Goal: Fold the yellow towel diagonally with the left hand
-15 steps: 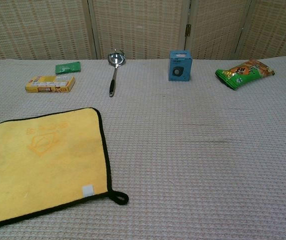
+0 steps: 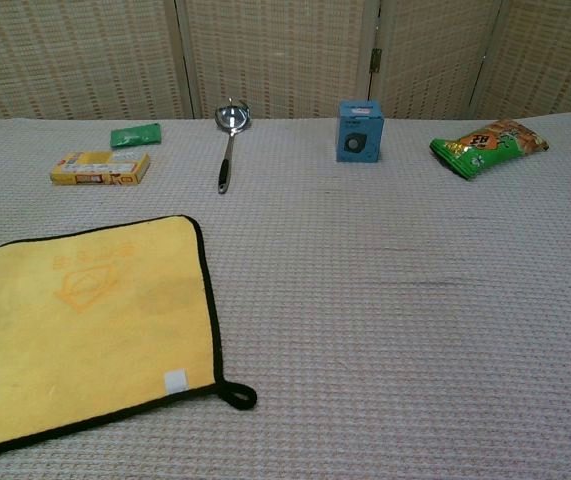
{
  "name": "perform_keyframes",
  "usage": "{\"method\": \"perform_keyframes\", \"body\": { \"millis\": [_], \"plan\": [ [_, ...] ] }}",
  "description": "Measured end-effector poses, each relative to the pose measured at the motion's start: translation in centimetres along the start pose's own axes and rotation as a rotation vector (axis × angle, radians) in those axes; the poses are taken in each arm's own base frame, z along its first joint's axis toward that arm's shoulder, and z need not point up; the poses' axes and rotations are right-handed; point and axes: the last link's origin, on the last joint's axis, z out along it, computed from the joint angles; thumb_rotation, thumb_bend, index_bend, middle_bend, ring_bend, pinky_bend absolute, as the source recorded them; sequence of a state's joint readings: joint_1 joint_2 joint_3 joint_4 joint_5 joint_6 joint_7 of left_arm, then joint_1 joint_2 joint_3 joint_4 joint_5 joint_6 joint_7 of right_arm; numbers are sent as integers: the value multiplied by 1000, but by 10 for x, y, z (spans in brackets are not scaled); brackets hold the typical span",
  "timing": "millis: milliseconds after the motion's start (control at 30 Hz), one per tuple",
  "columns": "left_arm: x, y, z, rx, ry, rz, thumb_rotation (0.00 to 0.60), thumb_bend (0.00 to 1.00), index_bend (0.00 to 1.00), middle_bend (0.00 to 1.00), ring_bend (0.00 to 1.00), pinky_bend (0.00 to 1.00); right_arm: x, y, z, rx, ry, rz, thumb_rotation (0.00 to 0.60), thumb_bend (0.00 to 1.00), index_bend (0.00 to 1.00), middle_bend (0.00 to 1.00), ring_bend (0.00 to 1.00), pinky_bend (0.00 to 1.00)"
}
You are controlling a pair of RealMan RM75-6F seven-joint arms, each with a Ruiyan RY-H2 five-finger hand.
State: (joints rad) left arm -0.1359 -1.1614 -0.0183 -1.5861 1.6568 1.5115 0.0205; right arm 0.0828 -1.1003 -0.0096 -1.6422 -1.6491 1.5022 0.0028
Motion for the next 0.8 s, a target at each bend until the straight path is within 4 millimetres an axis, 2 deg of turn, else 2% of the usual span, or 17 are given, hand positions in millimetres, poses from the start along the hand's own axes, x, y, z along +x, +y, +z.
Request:
{"method": "perform_keyframes", "body": {
  "millis": [33,67,100,200,267,367,533,667,800],
  "plan": [
    [3,4,4,-27,26,2,600,192,350,908,909,937,2,-1,-1,9,9,5,528,457,0,0,5,0],
    [5,7,6,-40,41,1,600,194,394,969,978,988,3,-3,-1,16,18,8,527,457,0,0,1,0],
    [6,10,8,-50,52,-5,600,199,441,997,1000,1000,5,-4,-2,24,29,10,527,457,0,0,0,0],
    [7,19,20,-78,59,-72,600,269,505,1000,1000,1000,8,-8,-4,48,54,14,528,456,0,0,0,0],
    [6,25,29,-93,49,-131,600,328,507,1000,1000,1000,8,-10,-6,60,53,18,528,457,0,0,0,0],
    [0,37,46,-103,4,-170,600,343,486,1000,1000,1000,6,-11,-6,67,45,12,528,457,0,0,0,0],
    [-23,55,80,-89,-155,-156,600,344,482,1000,1000,1000,6,-12,-8,74,39,5,529,457,0,0,0,0],
    [-43,72,113,-90,-206,-159,600,366,479,1000,1000,1000,5,-11,-9,69,35,0,527,456,0,0,0,0],
    [-61,80,145,-70,-253,-169,600,375,432,1000,1000,1000,3,-7,-7,43,23,-4,526,457,0,0,0,0]
  ]
}}
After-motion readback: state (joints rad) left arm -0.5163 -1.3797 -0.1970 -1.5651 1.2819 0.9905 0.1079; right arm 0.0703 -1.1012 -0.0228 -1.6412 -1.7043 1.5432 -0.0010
